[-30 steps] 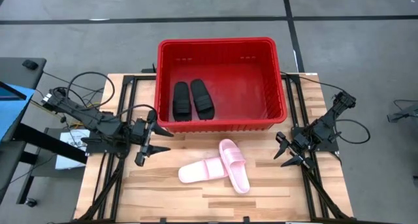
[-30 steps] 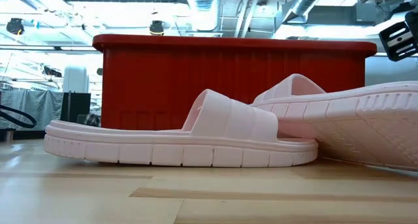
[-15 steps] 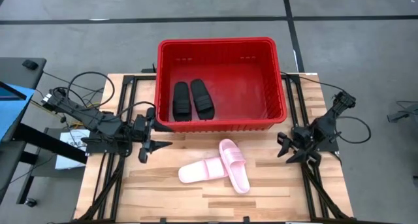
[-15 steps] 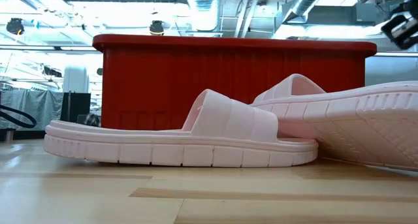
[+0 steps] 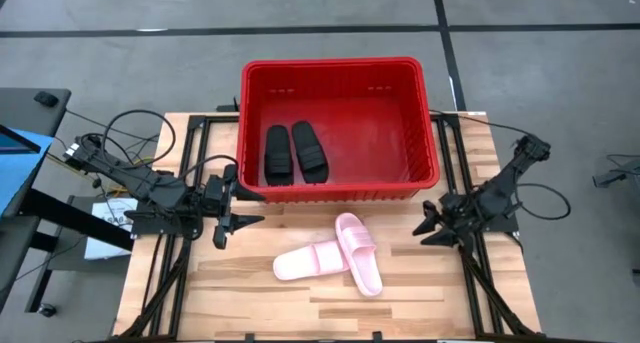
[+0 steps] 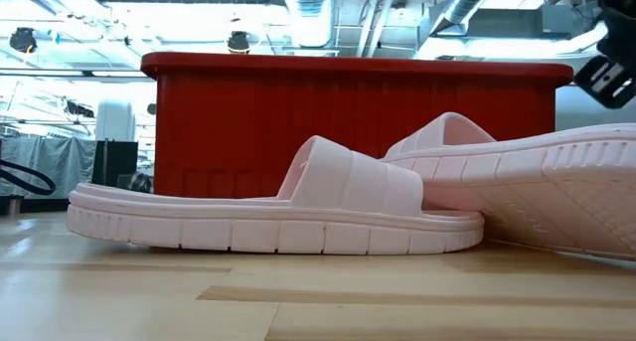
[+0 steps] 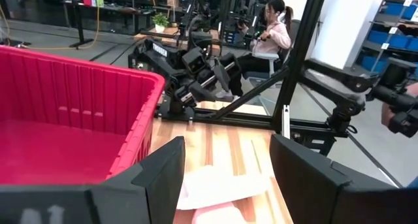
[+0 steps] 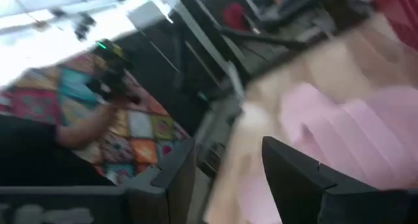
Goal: Pick and place slides into bin
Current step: Put the right pink slide into the red container
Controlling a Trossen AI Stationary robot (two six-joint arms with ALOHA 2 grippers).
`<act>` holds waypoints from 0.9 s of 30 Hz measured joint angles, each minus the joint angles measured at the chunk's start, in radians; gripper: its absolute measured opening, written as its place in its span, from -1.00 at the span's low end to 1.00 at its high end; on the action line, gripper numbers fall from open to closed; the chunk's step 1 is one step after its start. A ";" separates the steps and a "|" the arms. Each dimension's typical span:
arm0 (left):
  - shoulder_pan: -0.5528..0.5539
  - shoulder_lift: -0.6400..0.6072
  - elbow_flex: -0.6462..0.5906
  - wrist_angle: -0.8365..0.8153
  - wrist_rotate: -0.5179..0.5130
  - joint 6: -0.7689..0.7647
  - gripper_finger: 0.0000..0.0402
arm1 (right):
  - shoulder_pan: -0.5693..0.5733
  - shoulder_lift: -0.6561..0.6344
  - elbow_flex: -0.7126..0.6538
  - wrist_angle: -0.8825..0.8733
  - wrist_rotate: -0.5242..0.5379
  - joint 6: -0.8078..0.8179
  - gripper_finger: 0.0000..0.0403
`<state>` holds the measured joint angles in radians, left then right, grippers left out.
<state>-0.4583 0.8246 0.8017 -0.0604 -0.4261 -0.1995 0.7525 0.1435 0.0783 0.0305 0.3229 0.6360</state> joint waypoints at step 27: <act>0.000 0.000 0.000 -0.035 0.000 -0.038 0.07 | 0.066 1.070 0.528 -0.054 -0.075 -0.028 -0.18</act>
<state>-0.4583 0.8246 0.8021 -0.0954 -0.4259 -0.2375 0.8187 1.2133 0.6062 -0.0231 0.2478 0.6077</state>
